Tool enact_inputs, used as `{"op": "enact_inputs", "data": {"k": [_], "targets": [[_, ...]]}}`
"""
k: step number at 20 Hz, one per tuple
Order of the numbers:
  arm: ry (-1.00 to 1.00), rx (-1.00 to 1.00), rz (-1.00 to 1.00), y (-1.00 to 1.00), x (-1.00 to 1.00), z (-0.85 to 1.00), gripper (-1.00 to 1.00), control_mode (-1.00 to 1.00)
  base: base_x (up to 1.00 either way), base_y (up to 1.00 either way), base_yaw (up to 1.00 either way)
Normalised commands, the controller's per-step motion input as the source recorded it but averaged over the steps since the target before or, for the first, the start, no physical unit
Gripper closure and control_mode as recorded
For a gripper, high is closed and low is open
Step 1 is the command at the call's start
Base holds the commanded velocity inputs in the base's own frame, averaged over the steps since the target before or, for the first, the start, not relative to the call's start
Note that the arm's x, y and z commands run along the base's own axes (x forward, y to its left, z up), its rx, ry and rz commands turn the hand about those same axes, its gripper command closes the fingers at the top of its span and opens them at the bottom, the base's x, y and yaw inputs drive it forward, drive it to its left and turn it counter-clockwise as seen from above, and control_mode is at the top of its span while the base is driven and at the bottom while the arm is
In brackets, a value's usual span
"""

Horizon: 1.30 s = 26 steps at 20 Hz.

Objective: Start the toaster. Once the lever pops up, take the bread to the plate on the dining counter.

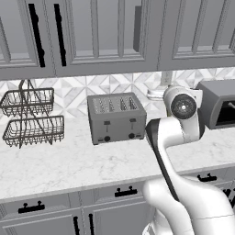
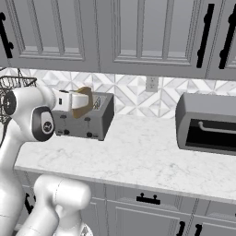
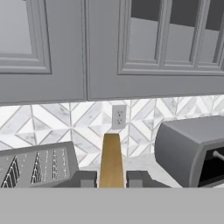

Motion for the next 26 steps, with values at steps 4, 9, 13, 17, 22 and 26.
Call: {"op": "enact_inputs", "data": {"k": [4, 9, 13, 17, 22, 26], "targets": [[0.0, 0.0, 0.0, 0.0, 0.0, 0.0, 1.0, -1.0, 0.0, 0.0, 0.0], [0.0, 0.0, 0.0, 0.0, 0.0, 0.0, 1.0, -1.0, 0.0, 0.0, 0.0], [0.0, 0.0, 0.0, 0.0, -0.04, 0.0, 1.0, -1.0, 0.0, 0.0, 0.0], [0.0, 0.0, 0.0, 0.0, 0.0, 0.0, 1.0, 1.0, -0.74, 0.0, -0.08], [0.0, 0.0, 0.0, 0.0, 0.0, 0.0, 1.0, 1.0, -0.94, -0.02, -0.52], [0.0, 0.0, 0.0, 0.0, 0.0, 0.0, 1.0, 1.0, -0.67, -0.02, -0.77]]}}
